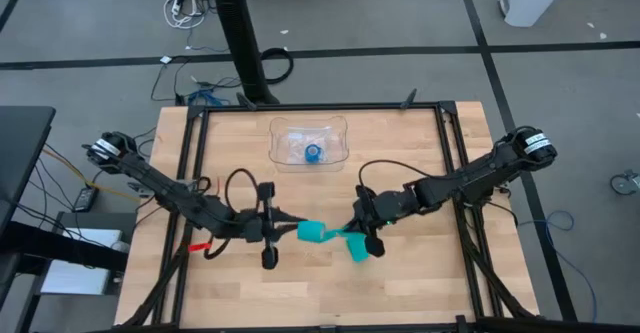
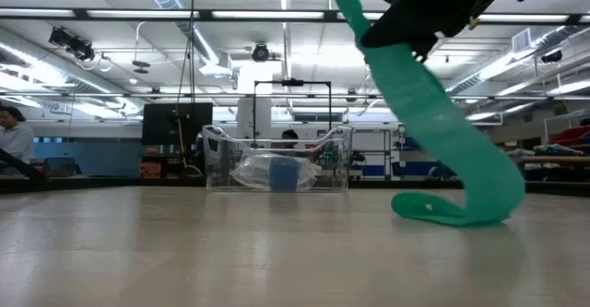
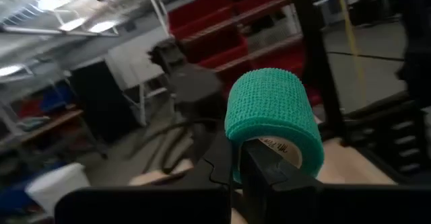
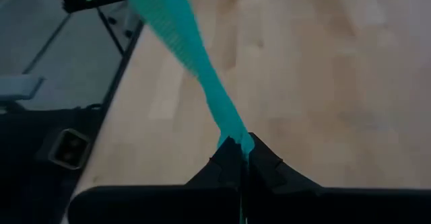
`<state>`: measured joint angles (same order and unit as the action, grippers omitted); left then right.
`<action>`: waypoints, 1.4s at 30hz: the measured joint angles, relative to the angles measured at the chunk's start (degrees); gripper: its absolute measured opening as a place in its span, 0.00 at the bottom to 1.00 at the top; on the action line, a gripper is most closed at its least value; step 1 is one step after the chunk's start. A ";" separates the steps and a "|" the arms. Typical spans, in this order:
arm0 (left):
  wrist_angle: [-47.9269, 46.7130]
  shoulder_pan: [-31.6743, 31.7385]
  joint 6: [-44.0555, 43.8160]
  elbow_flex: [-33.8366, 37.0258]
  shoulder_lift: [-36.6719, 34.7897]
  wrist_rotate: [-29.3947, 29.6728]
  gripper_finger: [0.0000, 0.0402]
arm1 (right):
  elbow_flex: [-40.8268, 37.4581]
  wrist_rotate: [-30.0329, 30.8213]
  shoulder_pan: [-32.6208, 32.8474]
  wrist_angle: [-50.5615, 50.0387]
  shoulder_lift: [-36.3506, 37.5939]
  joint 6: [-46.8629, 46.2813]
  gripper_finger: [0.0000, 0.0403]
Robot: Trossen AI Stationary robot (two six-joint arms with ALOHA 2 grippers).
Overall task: Roll bandage
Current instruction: Roll the green bandage
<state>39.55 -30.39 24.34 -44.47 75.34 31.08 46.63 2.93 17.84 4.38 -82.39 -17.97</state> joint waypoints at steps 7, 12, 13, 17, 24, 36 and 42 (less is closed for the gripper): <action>-1.12 0.02 -0.17 0.00 0.01 -0.25 0.05 | 0.00 -5.87 -2.39 4.59 0.00 2.90 0.07; -0.29 0.59 0.92 0.00 0.01 -0.25 0.05 | 0.00 -6.00 -2.44 2.24 0.00 1.23 0.23; -0.32 0.69 0.92 0.00 0.01 -0.21 0.05 | 0.00 -6.03 -2.62 1.19 0.00 0.90 0.27; 0.51 0.70 0.94 -0.01 0.01 -0.30 0.05 | 0.00 -7.53 -4.38 -5.25 0.00 -1.60 0.38; 1.42 0.79 2.60 -0.02 0.00 1.19 0.05 | -0.02 -5.38 -4.43 -8.70 0.00 -4.41 0.42; 1.42 0.76 3.93 -0.02 0.01 5.33 0.05 | 0.02 14.08 8.51 6.06 0.00 -1.83 0.38; 1.75 0.78 3.94 -0.02 0.01 9.11 0.05 | 0.02 23.77 11.86 10.07 -0.45 1.78 0.38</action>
<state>41.29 -29.61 28.29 -44.49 75.35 40.19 46.65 26.70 29.70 14.46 -82.84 -16.19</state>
